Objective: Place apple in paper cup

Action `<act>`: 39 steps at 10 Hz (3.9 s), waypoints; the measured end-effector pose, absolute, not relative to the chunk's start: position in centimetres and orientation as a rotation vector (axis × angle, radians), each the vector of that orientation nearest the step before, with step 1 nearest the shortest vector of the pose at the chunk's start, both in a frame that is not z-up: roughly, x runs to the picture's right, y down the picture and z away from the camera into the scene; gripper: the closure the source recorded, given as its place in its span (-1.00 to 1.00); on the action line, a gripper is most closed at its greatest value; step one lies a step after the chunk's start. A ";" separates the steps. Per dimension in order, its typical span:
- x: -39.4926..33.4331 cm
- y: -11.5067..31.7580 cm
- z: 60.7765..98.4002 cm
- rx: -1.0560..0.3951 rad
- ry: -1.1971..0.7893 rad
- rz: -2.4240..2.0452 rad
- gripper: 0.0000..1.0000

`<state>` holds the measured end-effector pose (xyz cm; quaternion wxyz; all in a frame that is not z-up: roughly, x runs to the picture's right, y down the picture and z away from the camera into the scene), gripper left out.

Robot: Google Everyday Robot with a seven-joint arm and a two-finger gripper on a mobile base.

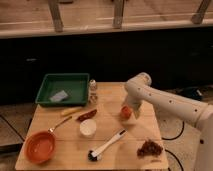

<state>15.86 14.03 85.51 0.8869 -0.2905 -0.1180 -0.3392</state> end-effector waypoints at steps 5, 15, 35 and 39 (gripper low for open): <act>15.3 14.7 85.4 -0.619 -0.258 -0.721 -0.02; 13.7 13.3 81.8 -0.626 -0.250 -0.782 0.93; 1.4 13.0 74.6 -0.598 -0.289 -1.124 0.93; -1.9 13.2 73.8 -0.591 -0.302 -1.200 0.93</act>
